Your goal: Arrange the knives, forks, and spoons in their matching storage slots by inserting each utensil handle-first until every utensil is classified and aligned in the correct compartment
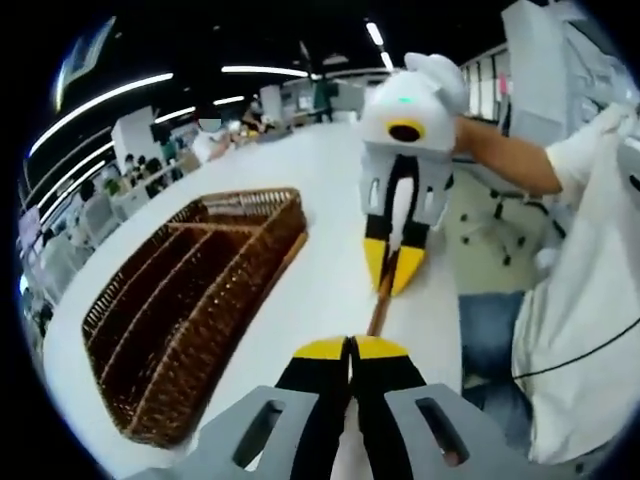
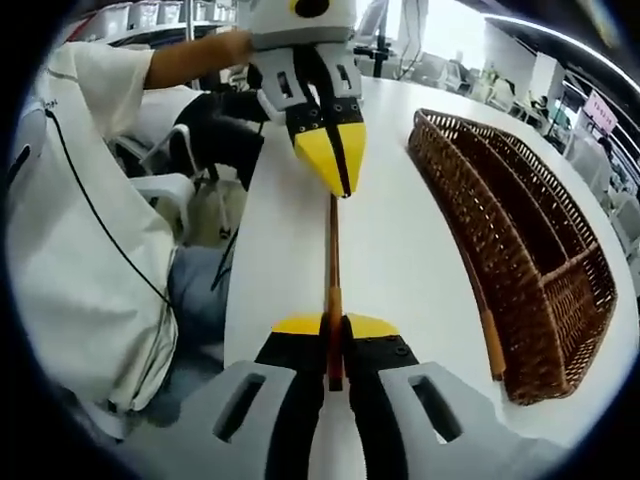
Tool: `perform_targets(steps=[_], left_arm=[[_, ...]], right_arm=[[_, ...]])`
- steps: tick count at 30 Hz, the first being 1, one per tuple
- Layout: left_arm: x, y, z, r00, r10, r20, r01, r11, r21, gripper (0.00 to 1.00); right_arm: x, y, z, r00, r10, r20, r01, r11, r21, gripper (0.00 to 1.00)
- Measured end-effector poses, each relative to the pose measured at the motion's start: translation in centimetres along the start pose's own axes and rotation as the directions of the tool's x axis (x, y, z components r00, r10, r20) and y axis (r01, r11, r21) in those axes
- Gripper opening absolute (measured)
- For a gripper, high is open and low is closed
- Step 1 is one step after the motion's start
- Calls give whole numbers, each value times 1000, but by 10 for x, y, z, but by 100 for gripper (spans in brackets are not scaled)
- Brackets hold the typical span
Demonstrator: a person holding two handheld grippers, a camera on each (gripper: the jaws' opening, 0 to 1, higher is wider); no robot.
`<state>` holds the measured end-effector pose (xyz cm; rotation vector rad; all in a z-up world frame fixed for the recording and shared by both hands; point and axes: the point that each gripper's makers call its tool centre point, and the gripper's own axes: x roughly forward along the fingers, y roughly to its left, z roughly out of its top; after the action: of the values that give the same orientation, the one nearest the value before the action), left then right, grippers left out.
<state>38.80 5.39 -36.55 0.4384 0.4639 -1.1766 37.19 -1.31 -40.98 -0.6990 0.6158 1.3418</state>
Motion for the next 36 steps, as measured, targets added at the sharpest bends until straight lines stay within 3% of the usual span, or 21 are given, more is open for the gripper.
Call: perform_targets(steps=[7,12,17,23,26,30,36], left_arm=[[-11,15,4,991,95,95,-88,993,-75,0],[-14,18,1,986,116,120,-105,990,-91,4],[-15,15,4,983,121,136,-110,990,-82,11],[-17,20,6,971,168,172,-156,985,-79,28],[-18,23,4,967,190,170,-180,981,-73,33],[-20,28,1,958,236,163,-230,972,-53,48],[-26,49,-9,921,357,157,-334,930,-155,80]], right_arm=[[-6,-8,-3,998,-54,21,53,998,39,5],[-17,-11,1,995,-75,68,69,995,76,6],[-24,-12,-4,993,-95,63,89,991,99,6],[-34,-12,-4,990,-126,70,116,984,132,6],[-37,-13,-5,988,-139,70,128,981,145,6],[-44,-14,-4,983,-160,87,143,974,176,6],[-57,-22,1,975,-187,117,159,964,214,6]])
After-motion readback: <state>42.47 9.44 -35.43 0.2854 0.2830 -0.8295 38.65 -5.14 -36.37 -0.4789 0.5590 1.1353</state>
